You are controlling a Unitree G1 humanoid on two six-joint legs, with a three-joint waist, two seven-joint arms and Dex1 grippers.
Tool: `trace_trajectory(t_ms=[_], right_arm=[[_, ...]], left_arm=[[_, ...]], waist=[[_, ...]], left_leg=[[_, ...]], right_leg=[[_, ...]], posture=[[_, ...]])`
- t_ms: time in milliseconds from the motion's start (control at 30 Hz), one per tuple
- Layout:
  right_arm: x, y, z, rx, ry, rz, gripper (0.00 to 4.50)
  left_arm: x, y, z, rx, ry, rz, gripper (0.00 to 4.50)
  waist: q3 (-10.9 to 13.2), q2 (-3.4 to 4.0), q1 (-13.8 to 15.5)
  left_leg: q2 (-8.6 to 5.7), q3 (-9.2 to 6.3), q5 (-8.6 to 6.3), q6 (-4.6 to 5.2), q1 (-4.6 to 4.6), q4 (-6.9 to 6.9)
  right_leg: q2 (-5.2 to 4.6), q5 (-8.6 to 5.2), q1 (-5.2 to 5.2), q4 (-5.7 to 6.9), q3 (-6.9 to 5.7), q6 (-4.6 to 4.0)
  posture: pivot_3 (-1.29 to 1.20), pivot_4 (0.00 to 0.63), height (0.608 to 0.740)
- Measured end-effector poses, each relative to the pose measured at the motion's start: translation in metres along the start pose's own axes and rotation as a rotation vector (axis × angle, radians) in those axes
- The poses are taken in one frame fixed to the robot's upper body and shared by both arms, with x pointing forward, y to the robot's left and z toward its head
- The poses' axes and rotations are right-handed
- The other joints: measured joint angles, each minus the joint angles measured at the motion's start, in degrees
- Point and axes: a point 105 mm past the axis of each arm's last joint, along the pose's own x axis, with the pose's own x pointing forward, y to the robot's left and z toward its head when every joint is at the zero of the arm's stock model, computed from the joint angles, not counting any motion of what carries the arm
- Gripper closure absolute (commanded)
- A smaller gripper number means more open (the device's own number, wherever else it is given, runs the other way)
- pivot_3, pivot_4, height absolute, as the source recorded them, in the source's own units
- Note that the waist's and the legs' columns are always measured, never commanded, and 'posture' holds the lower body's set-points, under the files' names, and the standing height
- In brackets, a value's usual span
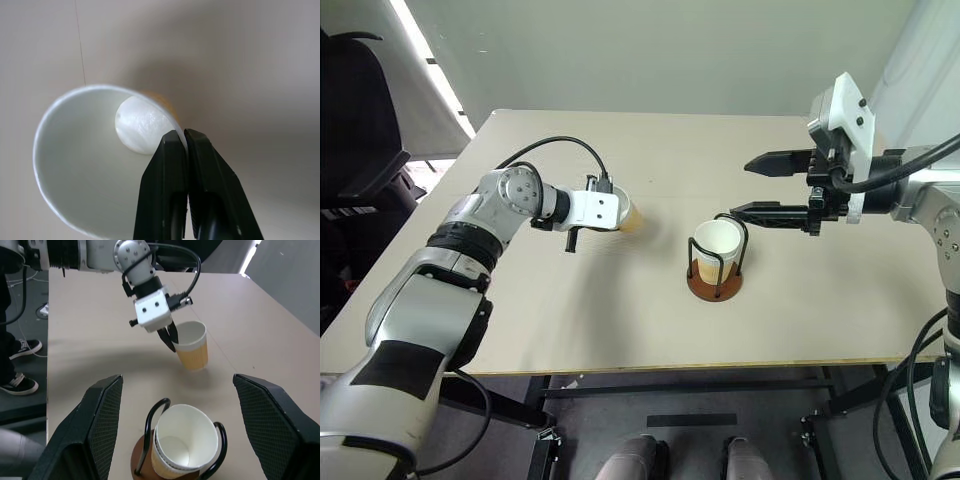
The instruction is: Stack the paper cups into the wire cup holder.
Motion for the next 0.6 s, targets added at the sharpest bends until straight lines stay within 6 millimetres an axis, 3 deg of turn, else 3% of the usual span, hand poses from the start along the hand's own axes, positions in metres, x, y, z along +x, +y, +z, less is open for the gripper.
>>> trace_trajectory(t_ms=[167, 433, 600], right_arm=[[-0.013, -0.003, -0.015, -0.022, 0.077, -0.005, 0.95], [-0.020, 0.010, -0.041, -0.020, 0.196, 0.068, 0.95], [-0.017, 0.013, -0.043, -0.033, 0.209, 0.076, 0.95]], left_arm=[[-0.013, 0.010, 0.018, -0.050, -0.107, -0.026, 4.46], [-0.038, 0.031, 0.075, -0.048, -0.327, -0.123, 4.46], [-0.053, 0.043, 0.113, -0.057, -0.465, -0.173, 4.46]], waist=[[0.0, -0.01, 0.2], [0.0, 0.00, 0.1], [0.0, 0.01, 0.0]], left_leg=[[-0.02, 0.04, -0.01, 0.02, -0.04, -0.02], [0.02, 0.16, -0.08, 0.12, -0.11, -0.01], [0.09, 0.14, -0.09, 0.22, -0.19, 0.03]], right_leg=[[0.02, -0.04, 0.00, -0.04, -0.02, -0.07], [0.06, 0.03, -0.04, -0.09, 0.00, 0.11], [-0.06, 0.14, -0.05, -0.12, 0.02, 0.33]], posture=[[0.00, 0.150, 0.740], [0.00, 0.150, 0.740], [0.00, 0.150, 0.740]])
